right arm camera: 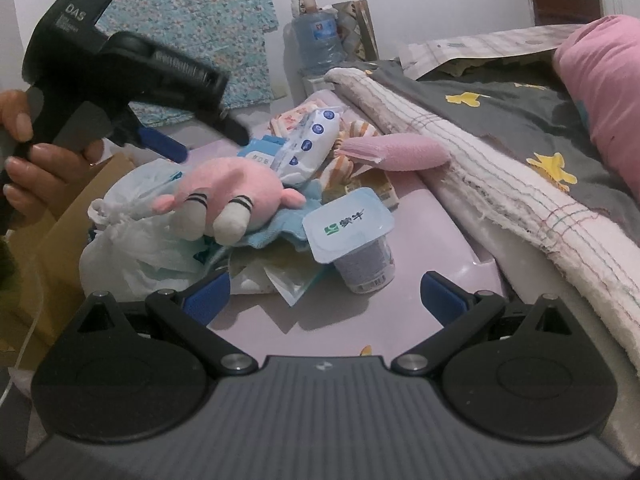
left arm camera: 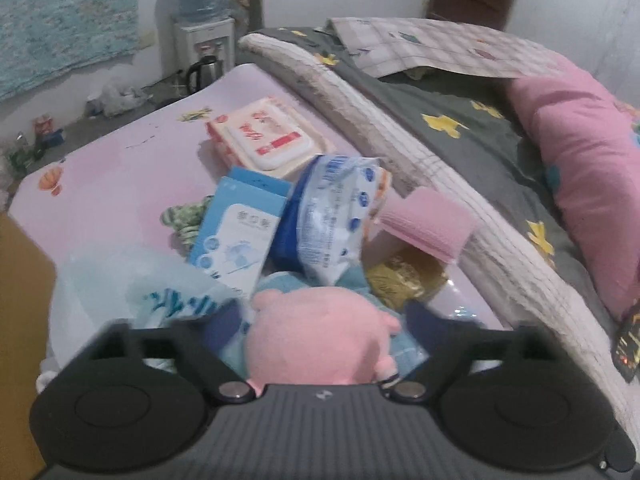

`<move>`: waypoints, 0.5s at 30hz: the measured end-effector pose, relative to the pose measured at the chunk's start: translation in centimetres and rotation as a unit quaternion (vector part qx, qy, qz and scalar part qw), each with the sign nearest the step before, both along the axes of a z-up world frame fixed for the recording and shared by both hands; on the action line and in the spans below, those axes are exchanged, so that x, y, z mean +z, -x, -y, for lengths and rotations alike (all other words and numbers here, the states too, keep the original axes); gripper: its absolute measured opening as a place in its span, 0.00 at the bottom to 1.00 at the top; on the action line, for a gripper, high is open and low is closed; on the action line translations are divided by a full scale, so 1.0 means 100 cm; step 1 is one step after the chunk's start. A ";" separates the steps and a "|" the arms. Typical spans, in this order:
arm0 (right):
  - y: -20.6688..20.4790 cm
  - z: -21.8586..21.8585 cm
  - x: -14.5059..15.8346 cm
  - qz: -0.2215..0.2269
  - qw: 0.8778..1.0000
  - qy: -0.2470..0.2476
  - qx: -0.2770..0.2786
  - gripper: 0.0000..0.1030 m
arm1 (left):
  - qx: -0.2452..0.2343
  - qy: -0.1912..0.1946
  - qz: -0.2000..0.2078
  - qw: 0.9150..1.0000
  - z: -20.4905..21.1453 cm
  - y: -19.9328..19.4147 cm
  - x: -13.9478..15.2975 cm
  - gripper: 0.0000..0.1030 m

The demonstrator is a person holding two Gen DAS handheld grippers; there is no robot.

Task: Organize soft objects
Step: 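Reach the left tool into the pile and close it on the pink plush toy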

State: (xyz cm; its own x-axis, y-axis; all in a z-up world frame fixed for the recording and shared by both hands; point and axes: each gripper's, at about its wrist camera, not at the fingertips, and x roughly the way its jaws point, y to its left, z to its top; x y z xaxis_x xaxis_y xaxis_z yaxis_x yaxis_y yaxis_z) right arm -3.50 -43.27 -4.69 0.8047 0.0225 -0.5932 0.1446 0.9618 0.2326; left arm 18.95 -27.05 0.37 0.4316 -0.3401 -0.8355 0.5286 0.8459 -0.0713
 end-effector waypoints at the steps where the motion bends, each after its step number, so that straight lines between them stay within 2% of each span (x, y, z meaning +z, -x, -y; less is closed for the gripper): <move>1: 0.000 0.000 0.000 -0.001 1.000 -0.001 0.000 0.99 | -0.009 -0.010 0.000 1.000 0.005 0.000 -0.003 0.93; 6: 0.001 -0.001 -0.001 -0.002 1.000 -0.005 -0.003 0.99 | -0.022 -0.069 -0.024 0.997 0.026 -0.007 -0.028 0.91; 8: 0.001 -0.001 -0.001 -0.002 1.000 -0.005 -0.004 0.99 | -0.014 -0.087 -0.016 0.996 0.026 -0.010 -0.035 0.86; 15: 0.002 0.000 0.000 -0.003 1.000 -0.005 -0.007 0.99 | 0.005 -0.038 -0.011 0.999 0.010 -0.012 -0.026 0.79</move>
